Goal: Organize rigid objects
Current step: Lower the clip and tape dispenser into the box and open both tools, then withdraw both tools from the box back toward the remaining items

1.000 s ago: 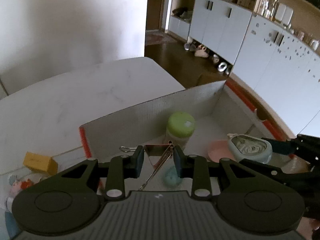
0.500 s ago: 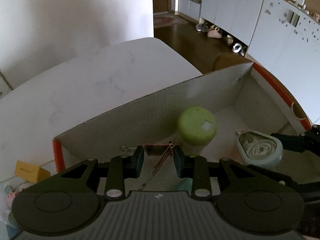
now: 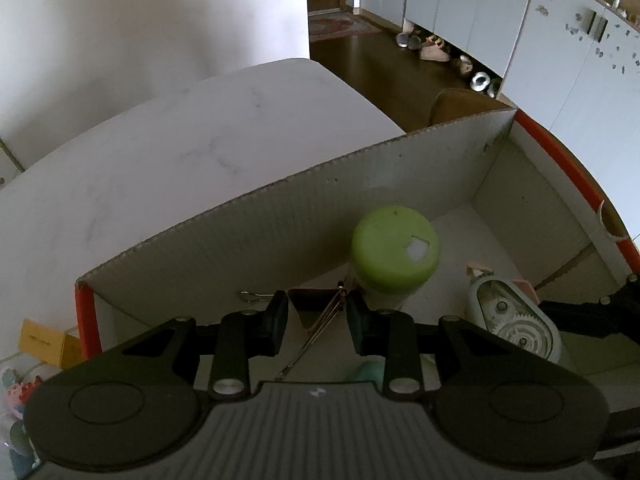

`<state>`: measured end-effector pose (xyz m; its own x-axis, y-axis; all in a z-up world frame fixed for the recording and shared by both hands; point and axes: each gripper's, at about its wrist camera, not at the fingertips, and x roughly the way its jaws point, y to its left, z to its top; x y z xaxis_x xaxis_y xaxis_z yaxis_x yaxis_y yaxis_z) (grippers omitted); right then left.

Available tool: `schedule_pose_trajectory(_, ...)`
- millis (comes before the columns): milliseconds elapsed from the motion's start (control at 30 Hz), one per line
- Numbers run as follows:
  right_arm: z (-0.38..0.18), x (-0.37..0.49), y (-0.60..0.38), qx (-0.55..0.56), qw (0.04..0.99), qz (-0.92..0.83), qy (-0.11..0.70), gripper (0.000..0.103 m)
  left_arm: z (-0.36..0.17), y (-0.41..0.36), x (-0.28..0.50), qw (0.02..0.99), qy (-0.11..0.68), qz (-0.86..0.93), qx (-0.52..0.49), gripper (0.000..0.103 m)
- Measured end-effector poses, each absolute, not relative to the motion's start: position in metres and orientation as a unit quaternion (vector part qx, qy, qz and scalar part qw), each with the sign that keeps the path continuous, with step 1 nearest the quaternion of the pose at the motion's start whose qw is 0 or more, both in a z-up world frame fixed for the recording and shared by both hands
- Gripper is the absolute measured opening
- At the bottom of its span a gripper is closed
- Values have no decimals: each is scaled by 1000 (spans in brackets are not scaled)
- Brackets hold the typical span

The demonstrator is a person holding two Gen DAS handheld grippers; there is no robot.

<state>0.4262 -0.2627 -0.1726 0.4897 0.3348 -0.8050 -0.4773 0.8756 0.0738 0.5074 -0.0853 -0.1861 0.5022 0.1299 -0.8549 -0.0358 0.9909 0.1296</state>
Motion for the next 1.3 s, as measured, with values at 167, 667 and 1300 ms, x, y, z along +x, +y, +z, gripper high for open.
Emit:
schedule_pose_trajectory(167, -172, 427, -262, -78, 854, 235, 458, 54, -184, -88, 505, 861, 503, 45, 51, 31)
schedule_pose_trajectory(667, -151, 411, -273, -52, 865, 236, 440, 66, -159, -85, 470, 883, 468, 32, 18, 62)
schedule_pose_trajectory(1300, -98, 367, -261, -35, 891, 235, 388, 89, -106, -74, 405, 922, 387, -8, -6, 69)
